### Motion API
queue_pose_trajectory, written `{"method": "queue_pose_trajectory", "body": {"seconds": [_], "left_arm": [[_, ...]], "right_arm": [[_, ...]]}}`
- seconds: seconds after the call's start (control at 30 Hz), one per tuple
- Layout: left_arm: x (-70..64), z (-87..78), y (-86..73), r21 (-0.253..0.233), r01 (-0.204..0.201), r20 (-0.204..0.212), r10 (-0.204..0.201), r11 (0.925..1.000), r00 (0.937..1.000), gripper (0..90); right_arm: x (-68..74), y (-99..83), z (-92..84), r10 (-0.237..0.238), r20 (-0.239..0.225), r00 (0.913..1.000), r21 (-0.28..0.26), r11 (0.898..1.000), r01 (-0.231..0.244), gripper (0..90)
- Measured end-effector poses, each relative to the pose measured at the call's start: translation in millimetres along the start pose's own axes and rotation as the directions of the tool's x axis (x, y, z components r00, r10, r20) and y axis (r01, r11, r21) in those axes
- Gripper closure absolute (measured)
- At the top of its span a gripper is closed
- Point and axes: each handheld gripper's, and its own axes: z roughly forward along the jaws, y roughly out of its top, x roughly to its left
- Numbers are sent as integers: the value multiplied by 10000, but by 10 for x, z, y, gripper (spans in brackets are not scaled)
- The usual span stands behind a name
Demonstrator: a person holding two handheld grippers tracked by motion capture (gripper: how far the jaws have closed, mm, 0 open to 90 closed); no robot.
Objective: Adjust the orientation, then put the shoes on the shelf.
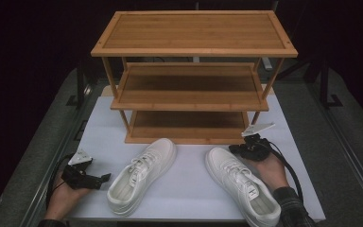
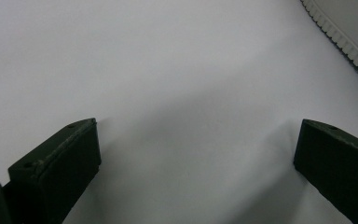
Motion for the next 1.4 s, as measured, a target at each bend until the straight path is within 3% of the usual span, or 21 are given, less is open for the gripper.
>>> {"method": "queue_pose_trajectory", "body": {"seconds": [0.17, 0.4, 0.83, 1.0, 1.13, 1.2, 1.27, 1.33, 1.4], "left_arm": [[3, 0, 0, 4, 16, 21, -16, 10000, 10000, 0], [1, -1, -2, -19, 19, 14, -19, 10000, 10000, 0], [2, -3, -1, -24, 24, 19, -24, 10000, 10000, 0], [24, -43, 16, -114, 283, 440, -277, 9995, 9986, 0], [-13, -193, 103, -618, 169, 585, -133, 9979, 9982, 0], [-42, -304, 166, -1004, 9, 747, 67, 9950, 9972, 71], [-79, -404, 236, -1276, 49, 919, 69, 9918, 9957, 75], [-123, -508, 291, -1671, 17, 1257, 196, 9859, 9919, 151], [-178, -583, 348, -1944, 75, 1520, 226, 9809, 9881, 170]], "right_arm": [[-79, -33, -128, 411, -55, 9991, -467, 9981, -413, 845], [-119, -162, -343, 827, 372, 9959, -477, 9956, -809, 611], [-123, -523, -735, 1428, 724, 9871, -970, 9860, -1355, 507], [-66, -601, -877, 1583, 767, 9844, -1238, 9812, -1481, 454], [-8, -645, -971, 1602, 653, 9849, -1379, 9790, -1501, 439], [27, -662, -1016, 1601, 575, 9854, -1429, 9782, -1506, 433], [69, -672, -1063, 1547, 527, 9866, -1514, 9777, -1452, 434], [112, -672, -1112, 1492, 394, 9880, -1652, 9762, -1408, 444], [184, -658, -1183, 1333, 130, 9910, -1861, 9741, -1286, 453]]}}
